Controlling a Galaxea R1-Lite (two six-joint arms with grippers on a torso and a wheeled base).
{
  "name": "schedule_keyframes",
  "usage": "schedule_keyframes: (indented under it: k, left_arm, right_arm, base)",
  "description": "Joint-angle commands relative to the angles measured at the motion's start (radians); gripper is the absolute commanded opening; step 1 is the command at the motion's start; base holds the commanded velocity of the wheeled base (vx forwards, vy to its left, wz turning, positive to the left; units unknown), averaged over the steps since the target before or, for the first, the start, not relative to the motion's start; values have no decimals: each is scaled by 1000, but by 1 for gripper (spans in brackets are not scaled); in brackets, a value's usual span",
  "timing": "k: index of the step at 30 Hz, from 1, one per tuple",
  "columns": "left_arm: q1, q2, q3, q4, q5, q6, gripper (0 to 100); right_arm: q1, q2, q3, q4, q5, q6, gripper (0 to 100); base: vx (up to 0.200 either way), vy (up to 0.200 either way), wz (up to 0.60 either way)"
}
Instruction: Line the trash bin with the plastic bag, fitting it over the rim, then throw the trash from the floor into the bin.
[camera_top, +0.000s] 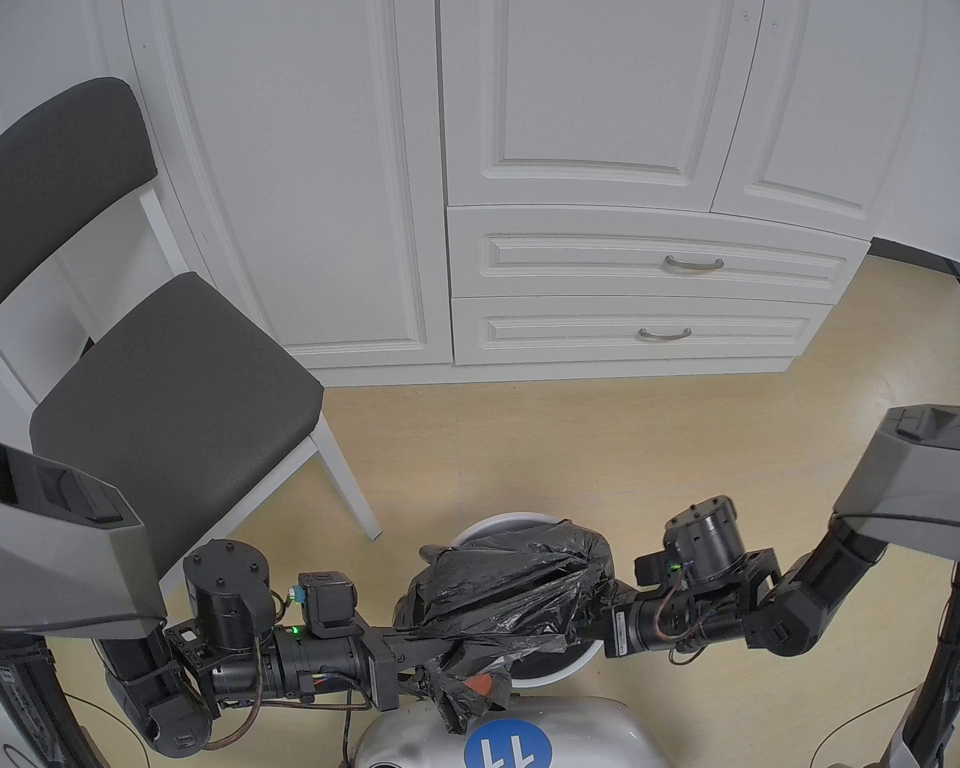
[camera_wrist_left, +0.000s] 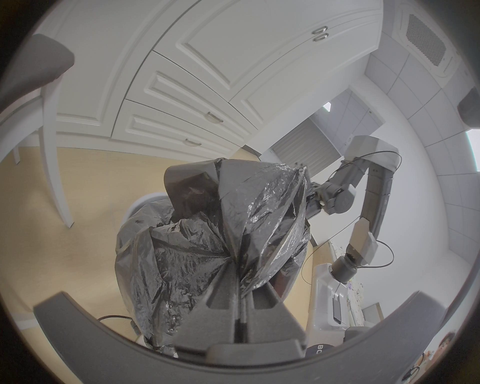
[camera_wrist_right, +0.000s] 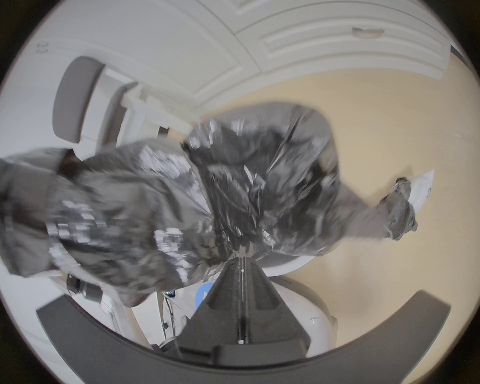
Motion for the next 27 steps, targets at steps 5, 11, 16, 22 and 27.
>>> schedule_keyframes:
  k: [5, 11, 16, 22, 27]
  left_arm:
    - [20, 32, 48, -1, -1, 27, 0]
    - [21, 41, 73, -1, -3, 107, 0]
    - [24, 44, 74, -1, -3, 107, 0]
    - [26, 53, 70, -1, -3, 107, 0]
    - [24, 53, 68, -1, -3, 108, 0]
  right_arm:
    - [-90, -18, 2, -176, 5, 40, 0]
    - [-92, 143, -56, -360, -14, 121, 0]
    - [-92, 224, -141, -359, -72, 126, 0]
    - [-76, 233, -132, -356, -72, 123, 0]
    - [-24, 264, -132, -353, -73, 123, 0]
  base:
    - [0, 0, 0]
    - [0, 0, 0]
    - [0, 0, 0]
    - [0, 0, 0]
    - [0, 0, 0]
